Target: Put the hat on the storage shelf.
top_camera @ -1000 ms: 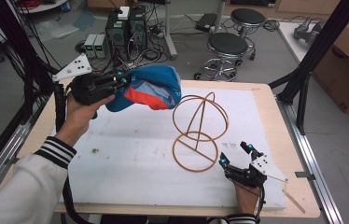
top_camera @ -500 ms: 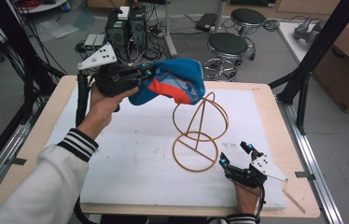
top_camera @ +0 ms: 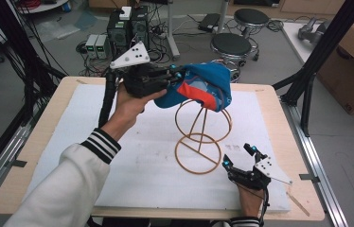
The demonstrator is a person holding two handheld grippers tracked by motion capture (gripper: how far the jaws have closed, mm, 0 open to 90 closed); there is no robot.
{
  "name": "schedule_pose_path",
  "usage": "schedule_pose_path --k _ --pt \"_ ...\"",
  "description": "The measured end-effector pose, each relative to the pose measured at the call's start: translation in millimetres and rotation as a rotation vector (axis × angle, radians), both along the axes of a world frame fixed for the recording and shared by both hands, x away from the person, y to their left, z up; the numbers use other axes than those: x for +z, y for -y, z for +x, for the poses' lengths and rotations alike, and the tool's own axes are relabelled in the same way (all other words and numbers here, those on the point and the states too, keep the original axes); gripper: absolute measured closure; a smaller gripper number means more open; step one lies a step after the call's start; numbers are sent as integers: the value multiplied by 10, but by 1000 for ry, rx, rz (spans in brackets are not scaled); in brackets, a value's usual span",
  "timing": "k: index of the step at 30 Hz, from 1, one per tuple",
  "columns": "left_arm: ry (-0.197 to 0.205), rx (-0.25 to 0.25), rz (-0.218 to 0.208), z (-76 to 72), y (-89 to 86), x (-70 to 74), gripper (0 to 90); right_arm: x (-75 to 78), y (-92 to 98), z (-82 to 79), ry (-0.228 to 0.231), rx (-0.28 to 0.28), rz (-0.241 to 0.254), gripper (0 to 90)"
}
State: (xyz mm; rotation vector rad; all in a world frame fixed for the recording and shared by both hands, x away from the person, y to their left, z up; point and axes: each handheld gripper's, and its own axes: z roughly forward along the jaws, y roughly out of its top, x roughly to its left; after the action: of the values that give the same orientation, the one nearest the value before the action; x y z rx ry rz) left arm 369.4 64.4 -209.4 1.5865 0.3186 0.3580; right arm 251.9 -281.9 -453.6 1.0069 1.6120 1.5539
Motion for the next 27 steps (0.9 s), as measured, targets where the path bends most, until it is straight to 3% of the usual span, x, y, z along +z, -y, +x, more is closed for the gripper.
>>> schedule_pose_path --k 6,12,27 --pt "17 -32 -9 -52 199 40 879 0 0 0 0 1 1 112" --pt "23 -57 -27 -91 255 80 879 0 1 -4 -4 3 -1 112" --pt "42 -97 129 -173 561 -145 878 -1 3 1 4 2 -3 112"
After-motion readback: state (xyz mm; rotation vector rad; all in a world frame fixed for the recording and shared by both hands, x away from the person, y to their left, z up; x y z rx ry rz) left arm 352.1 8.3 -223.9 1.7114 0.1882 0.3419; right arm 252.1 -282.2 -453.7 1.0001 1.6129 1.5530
